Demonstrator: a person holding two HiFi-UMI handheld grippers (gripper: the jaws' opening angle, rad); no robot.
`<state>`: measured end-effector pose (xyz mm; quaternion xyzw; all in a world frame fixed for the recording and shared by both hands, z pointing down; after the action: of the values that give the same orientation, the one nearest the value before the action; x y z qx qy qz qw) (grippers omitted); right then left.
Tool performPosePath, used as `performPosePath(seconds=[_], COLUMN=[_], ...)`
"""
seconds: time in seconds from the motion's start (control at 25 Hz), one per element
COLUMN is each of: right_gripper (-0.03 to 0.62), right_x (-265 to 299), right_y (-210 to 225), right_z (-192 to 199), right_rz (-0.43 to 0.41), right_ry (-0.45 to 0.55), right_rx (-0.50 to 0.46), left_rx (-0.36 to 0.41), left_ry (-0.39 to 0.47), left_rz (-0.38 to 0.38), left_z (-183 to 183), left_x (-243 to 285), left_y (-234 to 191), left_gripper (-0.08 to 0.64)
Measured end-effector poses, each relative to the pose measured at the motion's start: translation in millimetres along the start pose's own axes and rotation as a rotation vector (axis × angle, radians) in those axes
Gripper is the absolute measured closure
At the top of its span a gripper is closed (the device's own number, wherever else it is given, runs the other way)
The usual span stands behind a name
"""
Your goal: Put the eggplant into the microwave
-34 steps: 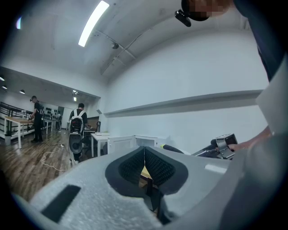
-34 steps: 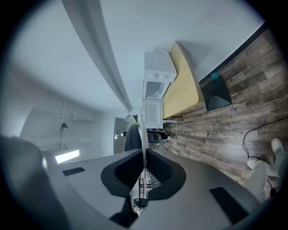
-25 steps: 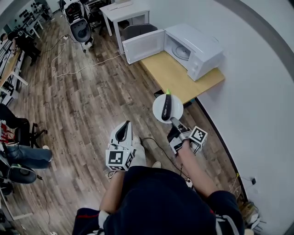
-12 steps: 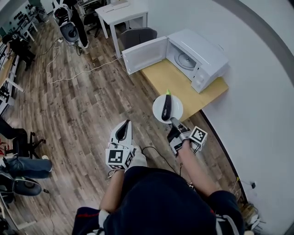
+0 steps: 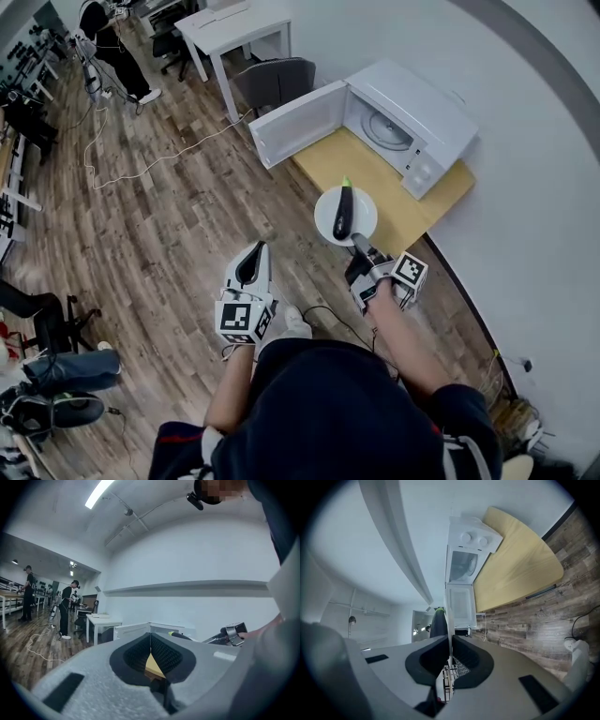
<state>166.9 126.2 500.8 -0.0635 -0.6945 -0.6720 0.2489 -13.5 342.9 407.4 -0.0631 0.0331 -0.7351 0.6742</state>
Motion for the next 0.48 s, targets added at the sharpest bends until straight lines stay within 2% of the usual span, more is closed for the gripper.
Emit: performPosePath(seconds=[0.48], right_gripper=[0.568], right_x=[62.4], right_y=[-30.1], right_z=[11.3], right_rz=[-0.004], right_ry=[0.062], right_rx=[0.016], left_rx=[0.013], left_ry=[-0.007], left_rz=[0.081], left_z=[-7.9], left_x=[19.6], left_y=[-78.7], left_gripper=[0.543])
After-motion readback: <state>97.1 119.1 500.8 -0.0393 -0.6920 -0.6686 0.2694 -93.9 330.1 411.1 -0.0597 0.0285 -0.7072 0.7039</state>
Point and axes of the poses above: the fingertips, and each gripper's own axes: x forward along the fingers, y to its right, z out of its underside, the point moved 6 cm from there along -x, backward along the fingers, and after that the axes turned 14 degrees about z, right-handed, at the moved point
